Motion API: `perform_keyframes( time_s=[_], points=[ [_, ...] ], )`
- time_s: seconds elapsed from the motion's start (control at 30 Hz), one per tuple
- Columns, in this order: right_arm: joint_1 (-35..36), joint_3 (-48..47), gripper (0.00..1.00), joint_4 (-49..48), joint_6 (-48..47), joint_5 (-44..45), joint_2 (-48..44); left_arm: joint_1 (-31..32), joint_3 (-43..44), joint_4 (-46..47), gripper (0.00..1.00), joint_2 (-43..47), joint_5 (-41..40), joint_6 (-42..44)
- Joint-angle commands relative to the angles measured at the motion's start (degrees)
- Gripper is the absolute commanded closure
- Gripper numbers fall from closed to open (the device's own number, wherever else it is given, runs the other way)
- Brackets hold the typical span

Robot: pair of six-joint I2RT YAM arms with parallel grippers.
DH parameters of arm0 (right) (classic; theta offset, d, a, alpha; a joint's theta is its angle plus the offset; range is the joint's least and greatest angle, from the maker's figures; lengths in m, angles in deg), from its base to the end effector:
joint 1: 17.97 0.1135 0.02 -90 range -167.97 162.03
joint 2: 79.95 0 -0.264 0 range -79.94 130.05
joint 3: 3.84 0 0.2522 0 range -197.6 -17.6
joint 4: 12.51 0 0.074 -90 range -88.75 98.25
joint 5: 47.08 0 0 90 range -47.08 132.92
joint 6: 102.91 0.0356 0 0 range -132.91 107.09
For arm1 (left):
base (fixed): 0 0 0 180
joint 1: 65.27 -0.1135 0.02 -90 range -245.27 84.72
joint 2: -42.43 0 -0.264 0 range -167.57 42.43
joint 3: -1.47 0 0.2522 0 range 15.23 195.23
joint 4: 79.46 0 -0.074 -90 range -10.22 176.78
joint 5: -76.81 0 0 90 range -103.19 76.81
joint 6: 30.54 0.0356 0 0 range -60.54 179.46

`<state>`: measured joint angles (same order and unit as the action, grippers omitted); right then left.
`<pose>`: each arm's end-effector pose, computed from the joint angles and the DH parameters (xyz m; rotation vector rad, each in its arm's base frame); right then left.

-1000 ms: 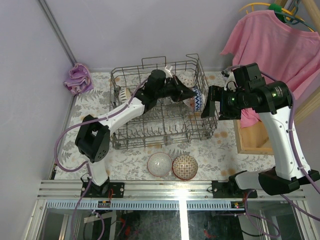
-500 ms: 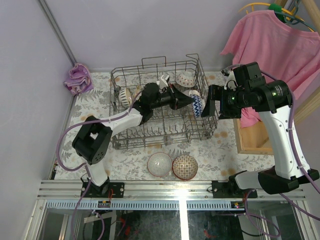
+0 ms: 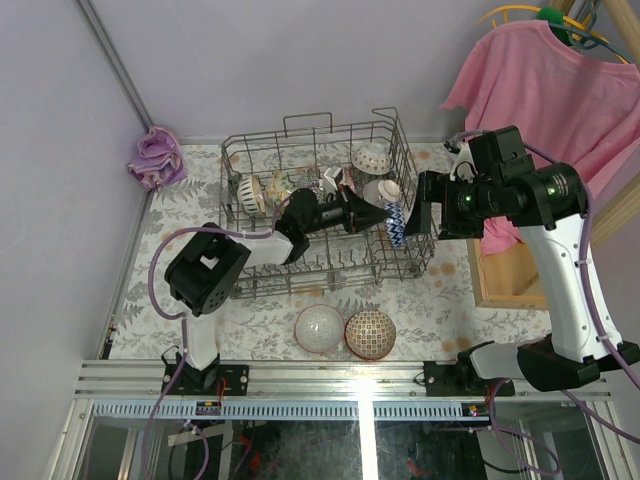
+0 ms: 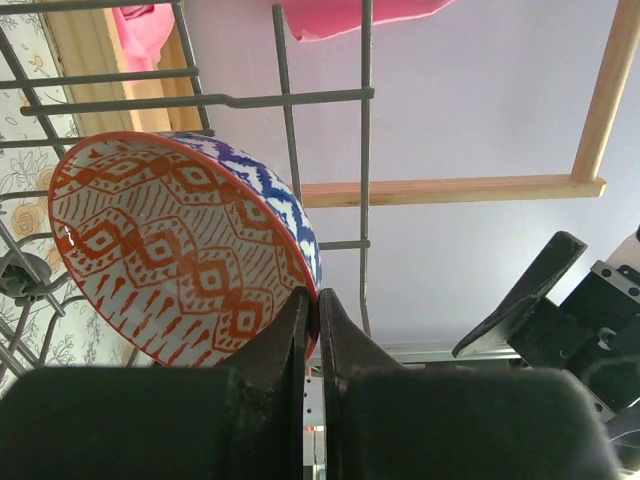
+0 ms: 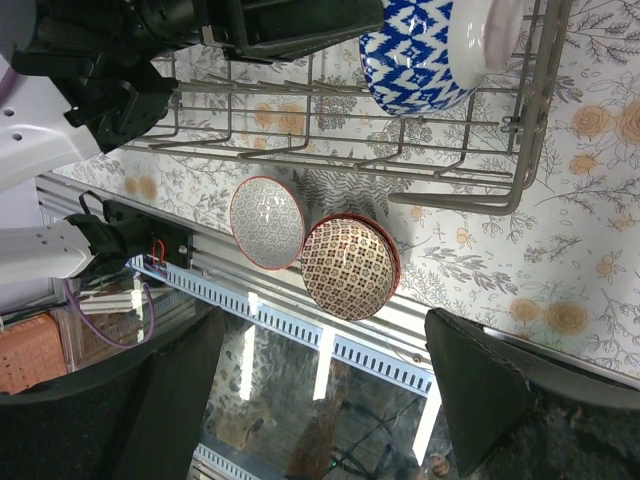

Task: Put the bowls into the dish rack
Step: Turn the bowl upside down on the dish rack.

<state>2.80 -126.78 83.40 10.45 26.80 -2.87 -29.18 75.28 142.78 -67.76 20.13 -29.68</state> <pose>0.1892 0.0823 0.4689 -0.0726 2.5178 0.6736 0.3258 -0.2617 0.2223 -0.2755 1.9161 -2.0605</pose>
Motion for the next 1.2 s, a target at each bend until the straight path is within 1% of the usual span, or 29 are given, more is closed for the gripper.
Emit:
perform_keyframes(
  time_s=[0.0,0.17,0.4,0.93,1.17],
  points=[
    [-0.36,0.42,0.11,1.48,-2.15,-2.61,-2.13,0.89,0.25,11.65,1.0,-0.39,0.71,-0.45],
    [-0.37,1.05,0.12,1.44,-1.54,-2.77,-2.96,1.33,0.58,14.96,1.0,-2.97,0.48,-1.64],
    [-0.36,1.52,0.12,1.43,-0.87,-2.84,-4.1,2.04,-0.11,11.92,1.0,-4.29,-0.26,-0.27],
    [-0.31,0.82,0.12,1.47,-0.6,-2.69,-5.27,2.62,-0.2,14.35,1.0,-9.07,0.47,-0.63],
    [-0.34,0.13,0.12,1.52,-0.94,-2.78,-5.18,2.53,-0.2,13.87,1.0,-9.45,1.1,-0.3]
  ],
)
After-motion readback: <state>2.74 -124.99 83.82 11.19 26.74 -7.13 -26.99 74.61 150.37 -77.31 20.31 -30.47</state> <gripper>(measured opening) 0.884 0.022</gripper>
